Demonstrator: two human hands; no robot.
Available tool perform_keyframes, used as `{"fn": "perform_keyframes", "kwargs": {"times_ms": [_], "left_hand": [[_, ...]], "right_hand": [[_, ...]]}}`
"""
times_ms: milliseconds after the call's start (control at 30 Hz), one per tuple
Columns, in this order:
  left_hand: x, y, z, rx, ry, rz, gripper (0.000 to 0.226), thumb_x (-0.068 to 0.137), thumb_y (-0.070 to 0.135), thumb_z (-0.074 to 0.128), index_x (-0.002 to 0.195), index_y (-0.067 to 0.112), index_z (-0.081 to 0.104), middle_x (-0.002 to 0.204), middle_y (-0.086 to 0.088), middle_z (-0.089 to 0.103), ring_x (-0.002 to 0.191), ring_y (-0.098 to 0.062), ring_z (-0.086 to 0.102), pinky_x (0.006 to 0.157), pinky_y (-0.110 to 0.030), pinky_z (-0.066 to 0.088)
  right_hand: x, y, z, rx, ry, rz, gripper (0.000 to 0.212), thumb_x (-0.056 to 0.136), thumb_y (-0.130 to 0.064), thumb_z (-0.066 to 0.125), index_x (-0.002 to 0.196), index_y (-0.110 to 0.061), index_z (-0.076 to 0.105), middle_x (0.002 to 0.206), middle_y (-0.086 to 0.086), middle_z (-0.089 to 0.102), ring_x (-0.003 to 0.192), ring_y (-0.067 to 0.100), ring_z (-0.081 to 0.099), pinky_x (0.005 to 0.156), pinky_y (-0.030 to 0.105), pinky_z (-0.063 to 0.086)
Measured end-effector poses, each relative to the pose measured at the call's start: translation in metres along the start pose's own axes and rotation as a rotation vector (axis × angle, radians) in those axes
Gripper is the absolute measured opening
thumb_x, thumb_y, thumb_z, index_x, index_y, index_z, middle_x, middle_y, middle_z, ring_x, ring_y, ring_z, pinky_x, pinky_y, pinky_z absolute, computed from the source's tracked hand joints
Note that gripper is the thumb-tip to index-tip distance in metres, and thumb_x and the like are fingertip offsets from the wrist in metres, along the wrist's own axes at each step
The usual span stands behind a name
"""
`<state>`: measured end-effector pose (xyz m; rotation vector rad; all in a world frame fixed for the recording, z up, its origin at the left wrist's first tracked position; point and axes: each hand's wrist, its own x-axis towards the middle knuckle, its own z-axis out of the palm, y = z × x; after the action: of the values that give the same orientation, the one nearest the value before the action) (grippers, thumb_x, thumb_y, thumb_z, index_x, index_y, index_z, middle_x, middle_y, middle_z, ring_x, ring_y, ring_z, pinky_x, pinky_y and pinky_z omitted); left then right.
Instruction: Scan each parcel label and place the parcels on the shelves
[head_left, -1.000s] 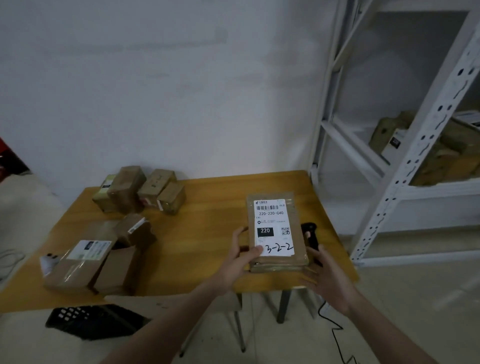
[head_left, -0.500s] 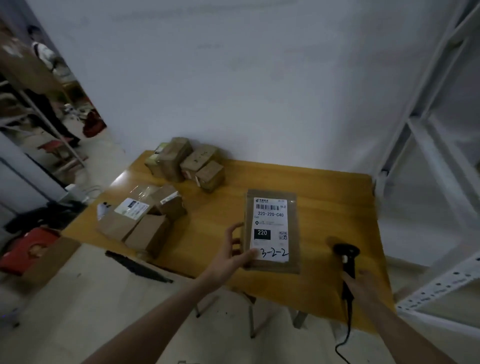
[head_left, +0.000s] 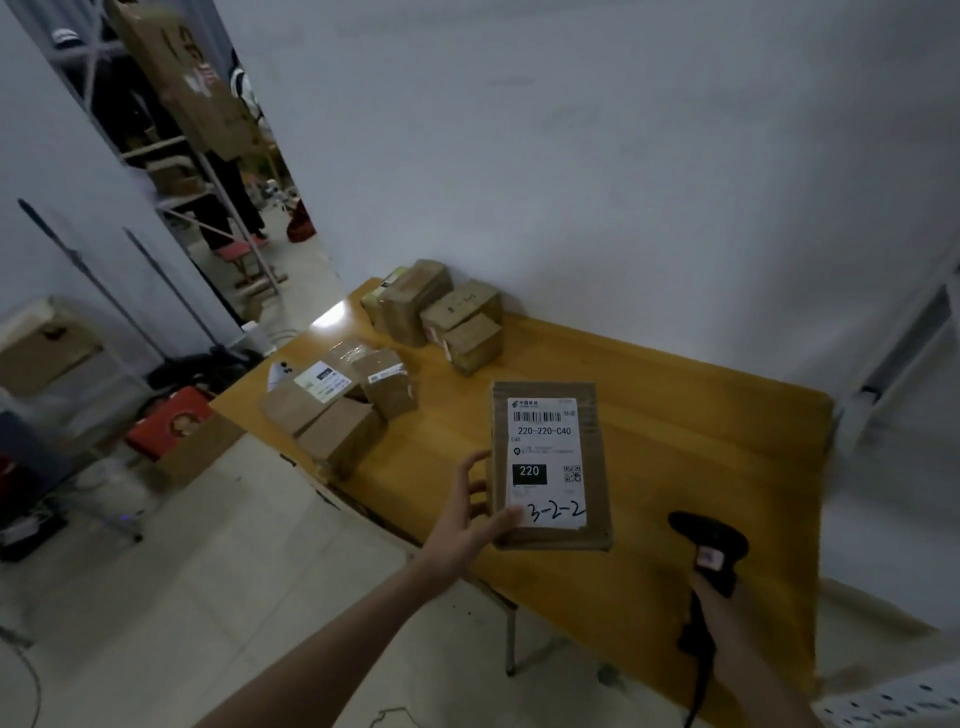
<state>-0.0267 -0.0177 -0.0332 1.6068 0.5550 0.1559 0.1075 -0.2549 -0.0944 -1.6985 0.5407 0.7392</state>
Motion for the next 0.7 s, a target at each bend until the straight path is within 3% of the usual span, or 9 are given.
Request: {"fn": "perform_keyframes", "kwargs": {"times_ms": [200,300,433,700], "left_hand": [[0.014,-0.017,0.029,0.079,-0.069,0.059,0.092,0.059,0.068,0.078,0.132,0.057,0.023,0.134,0.001,0.042,0.121,-0.022,0.05,0.085,-0.042,0.058],[0.017,-0.021,0.048,0.089,-0.11,0.074,0.093,0.062,0.065,0.079,0.136,0.053,0.024,0.134,-0.002,0.042,0.122,-0.024,0.05,0.083,-0.044,0.059],[0.017,-0.018,0.064,0.05,-0.195,0.104,0.095,0.061,0.063,0.08,0.137,0.044,0.026,0.126,0.0,0.047,0.109,-0.015,0.06,0.076,-0.035,0.06],[0.015,-0.017,0.071,0.046,-0.295,0.107,0.085,0.064,0.057,0.079,0.131,0.054,0.027,0.13,-0.001,0.045,0.116,-0.021,0.055,0.076,-0.035,0.059]], "right_hand": [[-0.118,-0.026,-0.011,-0.04,-0.148,-0.411,0.009,0.091,-0.005,0.059,0.091,-0.012,0.054,0.06,0.013,0.048,0.049,0.021,0.044,0.047,0.027,0.039],[-0.156,-0.027,-0.006,-0.093,-0.201,-0.589,0.019,0.09,-0.006,0.06,0.101,-0.02,0.054,0.063,0.01,0.054,0.049,0.017,0.049,0.046,0.024,0.044],[-0.165,-0.017,0.005,-0.08,-0.135,-0.633,0.03,0.089,-0.007,0.061,0.1,-0.032,0.051,0.07,0.006,0.057,0.057,0.018,0.052,0.053,0.03,0.043],[-0.161,0.002,0.003,-0.034,0.049,-0.625,0.028,0.087,-0.005,0.062,0.097,-0.03,0.053,0.076,0.008,0.055,0.065,0.023,0.053,0.06,0.032,0.044]]}}
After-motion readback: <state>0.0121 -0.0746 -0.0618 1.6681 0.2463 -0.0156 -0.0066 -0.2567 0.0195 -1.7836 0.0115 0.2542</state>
